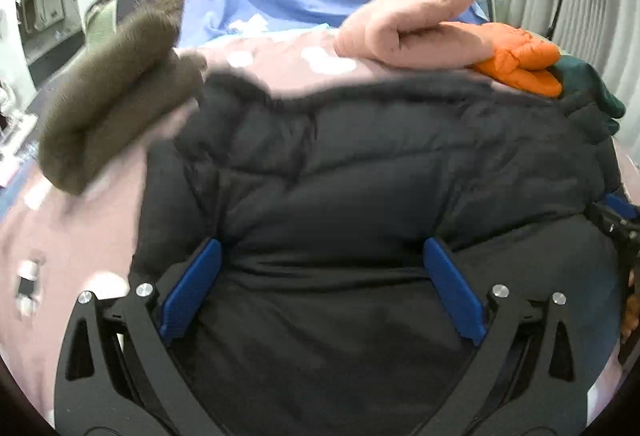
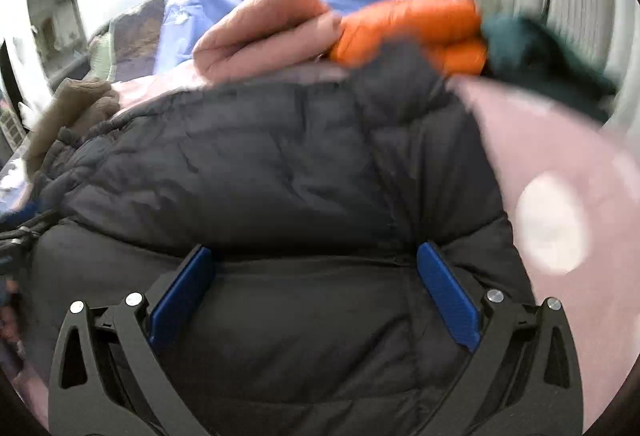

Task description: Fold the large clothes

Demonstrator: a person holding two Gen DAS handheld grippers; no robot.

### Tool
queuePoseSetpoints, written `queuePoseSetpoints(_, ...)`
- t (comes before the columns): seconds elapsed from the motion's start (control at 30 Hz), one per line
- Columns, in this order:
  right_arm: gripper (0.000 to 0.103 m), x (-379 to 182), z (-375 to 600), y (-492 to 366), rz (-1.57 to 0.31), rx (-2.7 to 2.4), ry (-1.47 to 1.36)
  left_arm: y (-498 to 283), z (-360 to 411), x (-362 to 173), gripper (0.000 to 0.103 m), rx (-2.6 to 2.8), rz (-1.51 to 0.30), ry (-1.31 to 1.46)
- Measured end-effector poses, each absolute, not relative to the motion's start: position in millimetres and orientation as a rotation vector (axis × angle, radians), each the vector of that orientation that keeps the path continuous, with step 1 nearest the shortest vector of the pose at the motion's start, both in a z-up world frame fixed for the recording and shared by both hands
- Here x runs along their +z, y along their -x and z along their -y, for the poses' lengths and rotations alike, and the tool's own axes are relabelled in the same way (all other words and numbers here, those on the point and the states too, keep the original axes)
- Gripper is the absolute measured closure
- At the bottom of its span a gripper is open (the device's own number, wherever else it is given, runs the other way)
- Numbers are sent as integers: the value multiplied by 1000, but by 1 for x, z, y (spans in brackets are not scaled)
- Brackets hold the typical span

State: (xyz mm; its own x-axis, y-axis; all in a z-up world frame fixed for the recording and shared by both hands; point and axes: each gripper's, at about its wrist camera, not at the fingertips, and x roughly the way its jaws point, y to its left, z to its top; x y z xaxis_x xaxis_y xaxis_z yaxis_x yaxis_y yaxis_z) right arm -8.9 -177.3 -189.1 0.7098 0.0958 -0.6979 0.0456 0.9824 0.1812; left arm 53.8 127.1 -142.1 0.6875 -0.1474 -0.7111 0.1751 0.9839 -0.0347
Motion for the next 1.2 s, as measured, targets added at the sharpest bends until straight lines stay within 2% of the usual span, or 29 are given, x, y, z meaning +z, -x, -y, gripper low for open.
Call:
queuePoseSetpoints(0.3,2,-153,181,58,-689,-29,-179,-24,-150,-116,3,-192,-771,34)
queuePoseSetpoints(0.4,1,-185,195,52,-833,-65,-174,-10,-170,-120,3,-169,-778,35)
queuePoseSetpoints(0.47,1,-190,195,54,-826,-77,-173,-11,-180,-140,2,-80,-828,-10)
queuePoseSetpoints(0.57,1,-173,188,57,-820,-100,-155,-7,-207,-149,3,-106,-876,183)
queuePoseSetpoints(0.73,2,-138,168,65,-734,-17,-182,6,-233,-133,3,-96,-813,221)
queuePoseSetpoints(0.77,10,-133,160,66,-714,3,-164,8,-239,-132,3,-97,-805,241)
queuePoseSetpoints(0.8,26,-130,155,67,-700,31,-149,8,-244,-132,3,-98,-803,256)
queuePoseSetpoints(0.83,36,-128,145,63,-696,72,-137,8,-249,-133,3,-101,-805,277)
queuePoseSetpoints(0.87,58,-127,140,59,-703,99,-139,7,-252,-134,4,-104,-811,288)
queuePoseSetpoints(0.9,69,-127,134,55,-713,133,-152,6,-252,-137,6,-114,-823,301)
queuePoseSetpoints(0.97,72,-126,124,47,-716,184,-167,10,-256,-142,17,-154,-837,326)
queuePoseSetpoints(1.2,73,-165,95,18,-870,211,-93,18,-254,-155,35,-225,-845,323)
